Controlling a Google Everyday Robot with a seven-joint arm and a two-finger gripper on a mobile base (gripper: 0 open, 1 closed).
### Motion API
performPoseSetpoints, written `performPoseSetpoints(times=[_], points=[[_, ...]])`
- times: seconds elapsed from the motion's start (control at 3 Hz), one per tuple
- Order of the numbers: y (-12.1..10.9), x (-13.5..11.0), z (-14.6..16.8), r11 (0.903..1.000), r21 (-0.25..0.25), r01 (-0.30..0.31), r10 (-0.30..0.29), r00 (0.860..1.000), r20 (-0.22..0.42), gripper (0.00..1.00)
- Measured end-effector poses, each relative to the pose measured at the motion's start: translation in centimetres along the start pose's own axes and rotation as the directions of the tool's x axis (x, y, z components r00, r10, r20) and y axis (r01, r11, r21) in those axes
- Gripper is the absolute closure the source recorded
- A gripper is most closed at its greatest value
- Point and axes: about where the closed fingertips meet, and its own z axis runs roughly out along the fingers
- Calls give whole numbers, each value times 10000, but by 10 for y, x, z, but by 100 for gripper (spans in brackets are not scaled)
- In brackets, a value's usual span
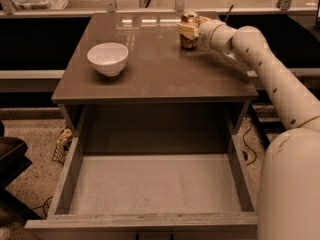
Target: Place orange can into top drawer
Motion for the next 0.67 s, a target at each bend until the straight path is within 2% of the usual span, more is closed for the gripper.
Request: performPoseSetpoints(times=[0.33, 0.67], points=[[3, -4, 3, 9999, -93, 146, -147, 9998, -116, 100], [7, -28, 1, 9984, -269, 503, -511, 9982, -298, 100]])
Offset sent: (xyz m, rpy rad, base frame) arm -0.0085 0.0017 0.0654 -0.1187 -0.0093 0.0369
